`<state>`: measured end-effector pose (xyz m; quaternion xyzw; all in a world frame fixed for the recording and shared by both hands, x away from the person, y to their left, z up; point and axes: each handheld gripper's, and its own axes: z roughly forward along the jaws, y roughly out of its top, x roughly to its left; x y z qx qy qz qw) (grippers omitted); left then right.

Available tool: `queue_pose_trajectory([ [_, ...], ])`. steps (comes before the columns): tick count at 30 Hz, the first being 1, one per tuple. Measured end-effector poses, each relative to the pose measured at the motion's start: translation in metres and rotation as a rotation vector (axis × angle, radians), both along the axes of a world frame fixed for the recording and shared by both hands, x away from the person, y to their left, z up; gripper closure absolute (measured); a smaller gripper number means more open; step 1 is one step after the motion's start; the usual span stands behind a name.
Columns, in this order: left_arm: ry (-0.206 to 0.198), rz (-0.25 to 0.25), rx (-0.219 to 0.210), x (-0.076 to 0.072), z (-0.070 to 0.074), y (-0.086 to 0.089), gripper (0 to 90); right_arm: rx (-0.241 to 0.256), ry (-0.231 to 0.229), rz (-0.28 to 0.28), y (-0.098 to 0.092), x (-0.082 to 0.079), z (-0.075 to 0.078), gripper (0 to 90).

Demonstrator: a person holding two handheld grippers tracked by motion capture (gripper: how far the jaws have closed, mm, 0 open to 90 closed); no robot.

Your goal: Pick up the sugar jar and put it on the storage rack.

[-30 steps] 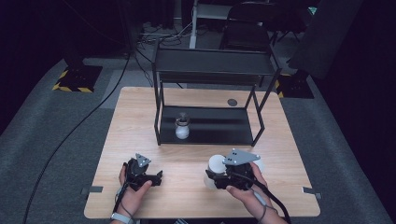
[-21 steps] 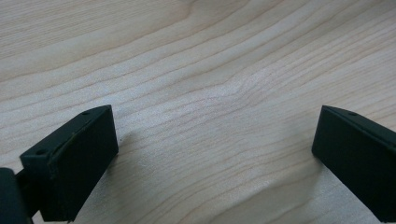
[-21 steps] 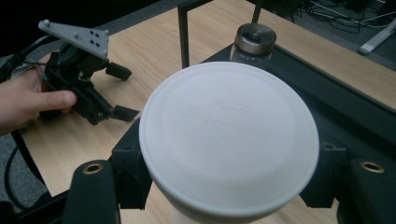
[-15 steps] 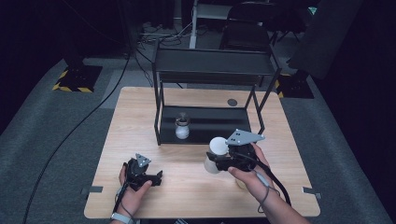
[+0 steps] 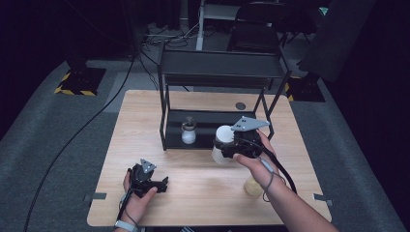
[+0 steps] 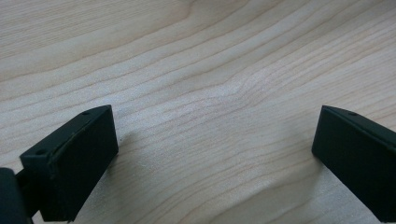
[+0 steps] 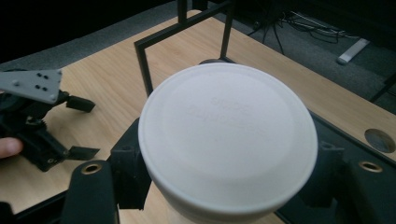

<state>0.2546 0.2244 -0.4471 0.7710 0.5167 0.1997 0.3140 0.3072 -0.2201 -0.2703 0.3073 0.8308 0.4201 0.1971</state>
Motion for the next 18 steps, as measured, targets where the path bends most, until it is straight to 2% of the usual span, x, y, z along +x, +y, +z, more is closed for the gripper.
queue_pose_trajectory([
  [5,0.0,0.0,0.0,0.0,0.0,0.0,0.3,-0.005,-0.006,-0.01,0.004,0.017,-0.002,34.2],
  [13,0.0,0.0,0.0,0.0,0.0,0.0,0.3,-0.008,-0.005,-0.031,0.012,0.048,-0.015,34.2],
  [18,0.0,0.0,0.0,0.0,0.0,0.0,0.3,-0.004,0.015,-0.055,0.016,0.066,-0.024,34.2],
])
